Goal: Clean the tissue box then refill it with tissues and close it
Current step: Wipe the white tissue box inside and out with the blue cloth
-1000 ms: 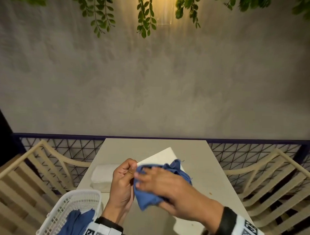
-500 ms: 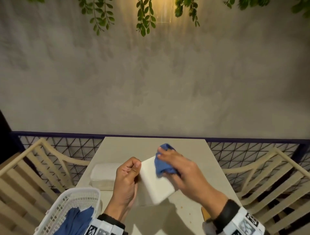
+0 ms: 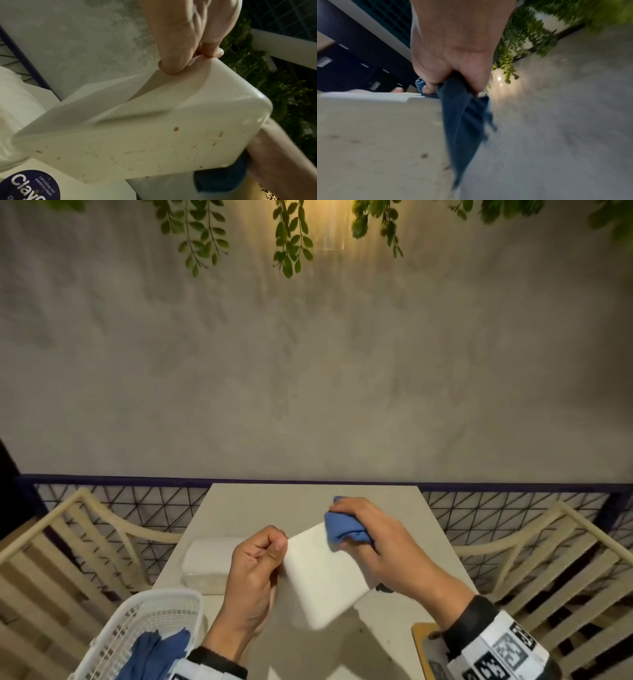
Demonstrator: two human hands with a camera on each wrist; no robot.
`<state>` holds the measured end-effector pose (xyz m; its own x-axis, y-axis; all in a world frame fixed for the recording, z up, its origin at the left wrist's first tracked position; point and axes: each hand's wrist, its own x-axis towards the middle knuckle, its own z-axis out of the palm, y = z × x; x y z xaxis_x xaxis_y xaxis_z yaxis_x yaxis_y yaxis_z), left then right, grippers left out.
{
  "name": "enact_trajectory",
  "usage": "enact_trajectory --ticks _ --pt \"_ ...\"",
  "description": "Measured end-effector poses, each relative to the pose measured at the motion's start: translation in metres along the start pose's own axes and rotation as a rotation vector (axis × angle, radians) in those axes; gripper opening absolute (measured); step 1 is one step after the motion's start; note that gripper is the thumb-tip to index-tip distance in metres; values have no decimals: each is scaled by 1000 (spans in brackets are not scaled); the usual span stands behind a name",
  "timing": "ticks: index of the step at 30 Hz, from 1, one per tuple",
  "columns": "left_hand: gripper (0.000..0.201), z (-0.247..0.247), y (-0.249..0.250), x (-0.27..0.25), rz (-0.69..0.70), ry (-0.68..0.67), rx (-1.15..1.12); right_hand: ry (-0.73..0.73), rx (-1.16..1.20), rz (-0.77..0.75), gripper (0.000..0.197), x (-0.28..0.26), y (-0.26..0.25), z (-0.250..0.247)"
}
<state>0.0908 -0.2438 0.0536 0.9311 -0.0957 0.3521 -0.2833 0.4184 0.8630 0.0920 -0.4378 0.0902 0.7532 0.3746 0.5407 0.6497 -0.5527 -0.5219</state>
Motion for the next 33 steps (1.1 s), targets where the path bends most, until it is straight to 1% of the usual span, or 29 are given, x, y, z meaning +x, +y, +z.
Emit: enact_trajectory --ticks 1,2,4,5,8,10,11,12,14,15,16,18,19,20,21,22,23,24,25,26,27,28,29,30,32,33 --pt "47 -1 1 1 0 -7 3 -33 2 31 29 2 4 -5" --pt "47 -3 1 1 -17 -13 -1 -75 -10 28 26 4 6 -8" --pt "48 -10 1 3 -59 -49 10 -150 -50 -17 22 6 7 -11" --pt "49 -14 4 5 -72 -89 66 -179 -71 -31 21 7 7 -13" --pt "50 -20 15 12 -130 -282 438 -269 -82 12 21 7 3 -16" --pt "48 -19 20 19 -237 -461 692 -298 -155 -18 22 8 2 -12" --pt "47 -18 19 22 -282 -528 780 -309 -189 -46 22 9 1 -11" --pt "44 -16 18 25 -307 -553 840 -326 -223 -52 22 11 0 -10" --pt "33 -13 14 29 -322 -502 871 -325 -260 -56 21 16 2 -10" --pt "28 -12 12 30 -324 -455 862 -280 -252 -49 20 18 1 -6" --pt "26 -9 12 31 -319 -405 838 -204 -223 -12 20 16 0 -1" --pt "28 -4 11 31 -303 -308 749 96 -135 55 29 10 -7 13" --pt "30 -2 9 31 -292 -263 700 195 -131 56 36 4 -11 23" --pt "30 -1 8 31 -284 -215 655 233 -132 58 39 0 -20 36" --pt "30 -2 7 31 -284 -166 624 127 -159 44 41 -4 -25 51" --pt "31 -3 7 30 -286 -132 606 -54 -260 -10 42 -10 -29 63" --pt "32 -5 5 28 -292 -118 600 -283 -382 -70 41 -17 -24 71" --pt "32 -7 3 27 -297 -121 597 -394 -429 -144 39 -24 -13 70" --pt "32 -9 1 25 -305 -123 594 -380 -396 -180 35 -30 -1 63" --pt "32 -10 -1 24 -309 -103 579 -303 -273 -79 34 -37 11 52" --pt "32 -10 -3 23 -304 -68 564 -114 -158 -8 37 -41 17 41" --pt "32 -8 -5 23 -292 -31 553 48 -142 25 40 -45 22 37" --pt "31 -6 -7 23 -281 -5 543 93 -123 35 41 -44 17 36" --pt "30 -3 -7 23 -268 4 532 71 -143 -9 42 -40 7 39" --pt "28 0 -7 22 -239 -34 525 -68 -244 -202 41 -37 1 48" --pt "28 0 -8 20 -233 -53 515 -127 -256 -245 40 -33 1 45"
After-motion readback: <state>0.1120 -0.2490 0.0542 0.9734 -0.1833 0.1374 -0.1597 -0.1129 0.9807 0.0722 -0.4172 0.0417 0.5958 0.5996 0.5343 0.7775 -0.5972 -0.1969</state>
